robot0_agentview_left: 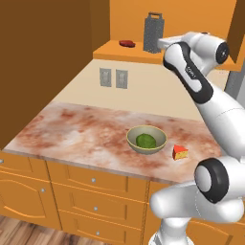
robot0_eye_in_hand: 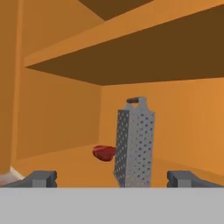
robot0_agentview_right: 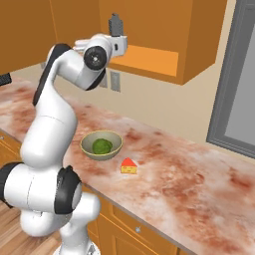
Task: Pick the cheese from the fridge and the cheese grater from the cabinet and place them next to the salad bowl.
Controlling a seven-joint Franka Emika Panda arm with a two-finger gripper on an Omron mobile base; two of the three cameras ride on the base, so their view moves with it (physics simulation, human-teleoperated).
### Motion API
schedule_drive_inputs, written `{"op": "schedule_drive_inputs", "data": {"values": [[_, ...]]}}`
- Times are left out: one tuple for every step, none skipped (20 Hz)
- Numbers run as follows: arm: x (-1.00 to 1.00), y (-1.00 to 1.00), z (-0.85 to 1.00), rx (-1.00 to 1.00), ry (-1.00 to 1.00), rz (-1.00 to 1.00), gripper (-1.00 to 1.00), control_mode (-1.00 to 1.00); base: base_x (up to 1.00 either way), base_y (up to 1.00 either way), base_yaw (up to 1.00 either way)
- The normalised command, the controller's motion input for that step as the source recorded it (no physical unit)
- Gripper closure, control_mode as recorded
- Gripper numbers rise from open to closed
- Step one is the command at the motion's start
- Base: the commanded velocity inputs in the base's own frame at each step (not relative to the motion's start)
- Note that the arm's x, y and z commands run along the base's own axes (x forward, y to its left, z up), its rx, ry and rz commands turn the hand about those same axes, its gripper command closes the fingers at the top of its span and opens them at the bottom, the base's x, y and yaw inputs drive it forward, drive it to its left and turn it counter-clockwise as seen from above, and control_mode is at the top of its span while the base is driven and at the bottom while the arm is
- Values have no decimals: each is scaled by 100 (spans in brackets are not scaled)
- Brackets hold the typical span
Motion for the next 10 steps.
{"op": "schedule_drive_inputs", "data": {"values": [[38, 0, 0, 0, 0, 8, -100, -100, 0, 0, 0], [39, 0, 0, 0, 0, 8, -100, -100, 0, 0, 0], [40, 0, 0, 0, 0, 9, -100, -100, 0, 0, 0], [45, 0, 0, -1, 0, 8, -100, -100, 0, 0, 0], [44, 0, 0, 0, 0, 8, -100, -100, 0, 0, 0], [40, 0, -4, 0, -1, 9, -100, -100, 0, 0, 0], [41, 0, -3, 0, -1, 9, -100, -100, 0, 0, 0], [41, 0, -1, 0, -2, 9, -100, -100, 0, 0, 0], [41, 0, 0, 0, -1, 9, -100, -100, 0, 0, 0], [37, 0, -1, 0, 0, 9, -100, -100, 0, 0, 0]]}}
